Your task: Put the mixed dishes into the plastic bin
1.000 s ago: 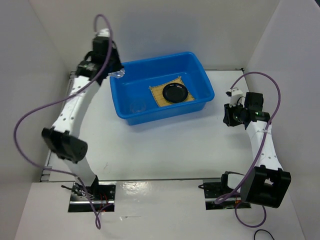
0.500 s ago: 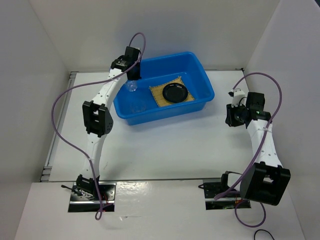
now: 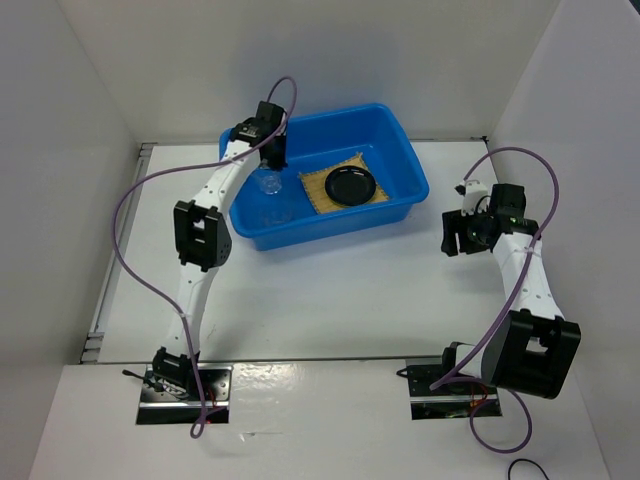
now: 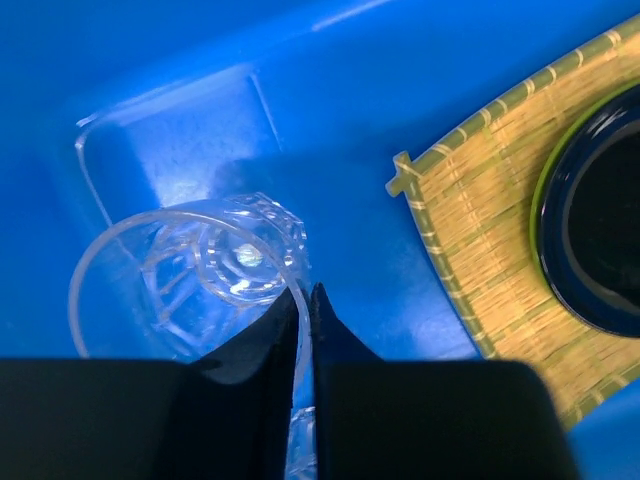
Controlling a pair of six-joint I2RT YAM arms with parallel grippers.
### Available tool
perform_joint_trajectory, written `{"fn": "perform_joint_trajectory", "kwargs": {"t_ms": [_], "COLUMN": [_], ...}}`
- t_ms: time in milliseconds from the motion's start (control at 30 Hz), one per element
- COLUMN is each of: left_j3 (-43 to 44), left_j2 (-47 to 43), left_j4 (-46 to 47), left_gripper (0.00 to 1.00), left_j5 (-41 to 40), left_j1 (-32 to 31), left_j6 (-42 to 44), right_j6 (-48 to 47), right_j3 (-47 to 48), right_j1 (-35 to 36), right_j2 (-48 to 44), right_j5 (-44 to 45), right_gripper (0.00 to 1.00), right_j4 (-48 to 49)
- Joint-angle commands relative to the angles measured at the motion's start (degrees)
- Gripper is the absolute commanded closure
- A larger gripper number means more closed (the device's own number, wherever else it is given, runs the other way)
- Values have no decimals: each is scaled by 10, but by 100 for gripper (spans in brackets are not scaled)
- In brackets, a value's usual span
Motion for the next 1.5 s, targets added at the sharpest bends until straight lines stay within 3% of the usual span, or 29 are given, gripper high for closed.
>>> {"fn": "perform_joint_trajectory", "kwargs": {"t_ms": [0,67,133,167,367,433,467,500,533,567,600,633,667,733,867,1033,1300,1467], "left_j3": [35,35,35,35,-20,-84,-189,-249,-312,-374,-494,-550,-601,-717,-831,-866,-849,-854], "left_j2": [-44,-64,-100,-125,-254,-311,-380,-420,-461,-545,-585,-623,-686,-725,-736,-711,-634,-611], "left_j4": [-13,-19,-19,-19,-45,-30,-13,28,52,78,133,157,179,217,225,254,276,304], "left_gripper": [82,65,26,0,0,0,2,8,25,33,38,38,35,29,21,20,16,16], "left_j5": [-4,-21,-26,-26,-65,-63,-45,-4,23,56,95,167,194,264,291,227,145,122], "left_j1": [2,2,2,2,-4,-11,-11,-11,-11,-11,-11,-11,-16,-22,-41,-46,-46,0], "left_j6": [23,23,17,17,6,6,6,-3,-10,-26,-31,-37,-55,-60,-54,-80,-115,-135], "right_j6": [-5,-5,-5,-5,-5,-5,-5,-10,-10,-10,-10,-10,-16,-16,-16,-21,-26,-31], "right_j3": [9,9,4,4,4,4,4,4,4,4,4,4,4,4,4,4,4,-1], "right_j1": [-4,-4,-4,-4,-21,-26,-26,-26,-32,-32,-32,-32,-32,-32,-37,-37,-42,-54], "right_j2": [-18,-25,-30,-35,-40,-40,-47,-47,-47,-53,-53,-53,-58,-58,-63,-69,-82,-92], "right_j5": [-7,-7,-7,-13,-13,-13,-18,-18,-18,-24,-24,-29,-29,-29,-34,-40,-51,-56], "right_gripper": [24,13,8,6,2,2,2,2,2,2,2,2,2,2,2,2,2,2], "right_j4": [13,13,13,13,13,13,13,13,13,13,13,13,13,13,13,8,8,3]}}
